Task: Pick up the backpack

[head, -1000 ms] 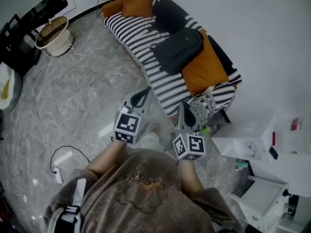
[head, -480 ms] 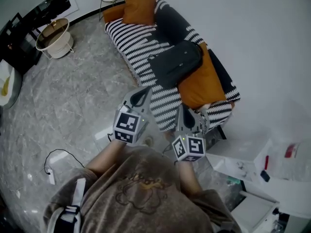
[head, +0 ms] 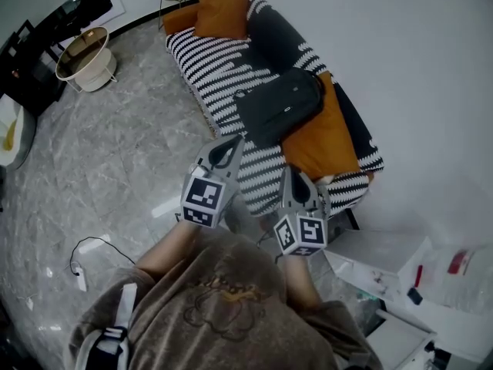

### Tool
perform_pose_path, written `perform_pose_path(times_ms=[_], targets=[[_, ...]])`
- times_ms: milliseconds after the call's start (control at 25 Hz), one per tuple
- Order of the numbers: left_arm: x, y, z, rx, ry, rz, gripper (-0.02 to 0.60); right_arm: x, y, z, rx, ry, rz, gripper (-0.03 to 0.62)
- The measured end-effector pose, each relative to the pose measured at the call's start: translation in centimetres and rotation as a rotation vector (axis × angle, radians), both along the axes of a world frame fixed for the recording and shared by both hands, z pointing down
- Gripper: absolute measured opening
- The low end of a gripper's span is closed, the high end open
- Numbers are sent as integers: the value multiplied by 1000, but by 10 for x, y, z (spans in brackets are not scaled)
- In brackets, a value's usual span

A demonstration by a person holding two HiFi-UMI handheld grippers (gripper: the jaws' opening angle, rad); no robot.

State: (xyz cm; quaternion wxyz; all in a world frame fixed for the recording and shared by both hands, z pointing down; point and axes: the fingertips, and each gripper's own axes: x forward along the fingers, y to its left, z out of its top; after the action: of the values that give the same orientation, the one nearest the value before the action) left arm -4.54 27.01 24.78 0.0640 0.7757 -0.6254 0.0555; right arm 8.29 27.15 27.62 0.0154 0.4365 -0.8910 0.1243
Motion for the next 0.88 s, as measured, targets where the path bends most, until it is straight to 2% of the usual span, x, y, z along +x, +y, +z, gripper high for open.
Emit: perform_pose_path(times_ms=[280, 880], targets=[[-7, -56, 7, 8, 3, 37, 2, -3, -48, 15, -11, 10, 36, 6], [-22, -225, 25, -20, -24, 224, 2, -41, -197, 26, -48, 3, 160, 6]])
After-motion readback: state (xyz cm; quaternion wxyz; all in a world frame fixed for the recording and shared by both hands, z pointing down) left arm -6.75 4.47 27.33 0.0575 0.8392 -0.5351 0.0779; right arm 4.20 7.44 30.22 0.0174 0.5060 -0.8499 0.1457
